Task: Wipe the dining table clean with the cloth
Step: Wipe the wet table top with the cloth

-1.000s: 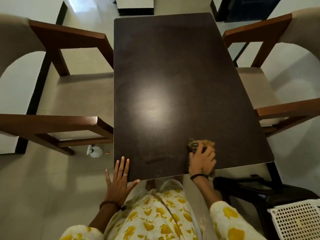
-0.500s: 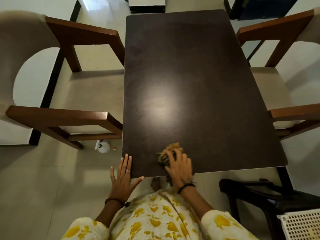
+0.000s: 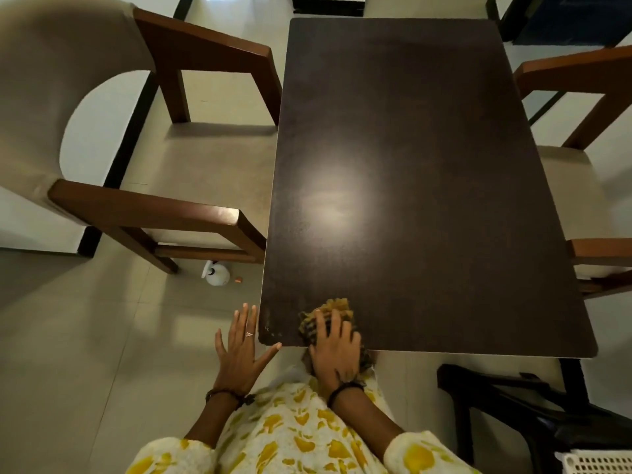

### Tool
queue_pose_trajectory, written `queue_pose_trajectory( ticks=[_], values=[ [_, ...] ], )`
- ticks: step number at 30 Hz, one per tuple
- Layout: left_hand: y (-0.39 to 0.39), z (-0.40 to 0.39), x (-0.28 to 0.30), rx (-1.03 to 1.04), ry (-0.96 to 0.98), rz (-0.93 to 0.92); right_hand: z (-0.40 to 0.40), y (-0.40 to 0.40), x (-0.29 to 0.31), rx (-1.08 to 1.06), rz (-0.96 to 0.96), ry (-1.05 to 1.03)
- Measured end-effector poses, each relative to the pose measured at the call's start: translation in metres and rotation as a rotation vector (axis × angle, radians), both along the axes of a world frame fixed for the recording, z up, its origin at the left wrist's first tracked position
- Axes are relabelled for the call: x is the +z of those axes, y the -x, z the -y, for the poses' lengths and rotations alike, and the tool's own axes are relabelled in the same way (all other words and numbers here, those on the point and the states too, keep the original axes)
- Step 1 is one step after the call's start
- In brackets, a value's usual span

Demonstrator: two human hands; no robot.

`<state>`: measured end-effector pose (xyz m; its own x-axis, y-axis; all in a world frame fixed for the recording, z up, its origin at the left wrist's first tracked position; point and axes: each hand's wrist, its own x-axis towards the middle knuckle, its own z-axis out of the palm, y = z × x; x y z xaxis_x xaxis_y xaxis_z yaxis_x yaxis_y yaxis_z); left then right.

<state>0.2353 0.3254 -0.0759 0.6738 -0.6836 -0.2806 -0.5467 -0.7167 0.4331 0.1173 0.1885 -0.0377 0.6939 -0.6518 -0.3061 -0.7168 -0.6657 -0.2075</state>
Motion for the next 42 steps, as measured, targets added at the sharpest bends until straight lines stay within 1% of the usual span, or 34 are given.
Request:
queue_pose_trajectory(
  ticks=[3, 5, 7, 9, 10, 13, 15, 17, 20, 23, 27, 30, 36, 39, 42],
  values=[
    [0.001, -0.009, -0.002, -0.03, 0.0, 0.002, -0.003, -0.028, -0.001, 0.159, 0.045, 0.01],
    [0.003, -0.009, -0.003, -0.011, -0.015, -0.015, 0.005, -0.046, 0.005, 0.217, 0.038, -0.009],
    [0.005, -0.007, -0.003, 0.034, -0.031, -0.044, 0.015, -0.065, 0.013, 0.227, 0.049, -0.018],
    [0.006, -0.005, -0.004, 0.069, -0.044, -0.058, 0.02, -0.084, 0.015, 0.276, 0.044, -0.083],
    [0.006, -0.005, -0.004, 0.081, -0.053, -0.06, 0.02, -0.092, 0.016, 0.257, 0.051, -0.105],
    [0.007, -0.006, -0.004, 0.133, -0.051, -0.068, 0.017, -0.102, 0.014, 0.261, 0.072, -0.063],
    [0.011, -0.008, -0.004, 0.188, -0.014, -0.053, 0.012, -0.098, 0.009, 0.327, 0.085, -0.029],
    [0.016, -0.01, -0.004, 0.242, 0.019, -0.046, 0.006, -0.088, 0.003, 0.373, 0.14, 0.045],
    [0.016, -0.013, -0.006, 0.256, 0.021, -0.006, -0.011, -0.068, -0.006, 0.482, 0.175, 0.073],
    [0.013, -0.019, -0.01, 0.208, -0.008, 0.007, -0.018, -0.052, -0.008, 0.522, 0.24, 0.06],
    [0.015, -0.024, -0.014, 0.176, -0.015, 0.012, -0.008, -0.034, -0.007, 0.552, 0.272, 0.038],
    [0.008, -0.019, -0.012, 0.153, -0.002, 0.019, 0.007, -0.014, -0.005, 0.59, 0.285, 0.046],
    [0.003, -0.003, -0.007, 0.032, 0.034, 0.042, 0.053, 0.039, -0.001, 0.609, 0.275, 0.126],
    [0.0, -0.003, -0.007, 0.0, 0.001, 0.062, 0.055, 0.038, -0.001, 0.586, 0.26, 0.14],
    [-0.002, -0.005, -0.004, -0.022, -0.039, 0.069, 0.039, 0.014, -0.003, 0.587, 0.28, 0.135]
  ],
)
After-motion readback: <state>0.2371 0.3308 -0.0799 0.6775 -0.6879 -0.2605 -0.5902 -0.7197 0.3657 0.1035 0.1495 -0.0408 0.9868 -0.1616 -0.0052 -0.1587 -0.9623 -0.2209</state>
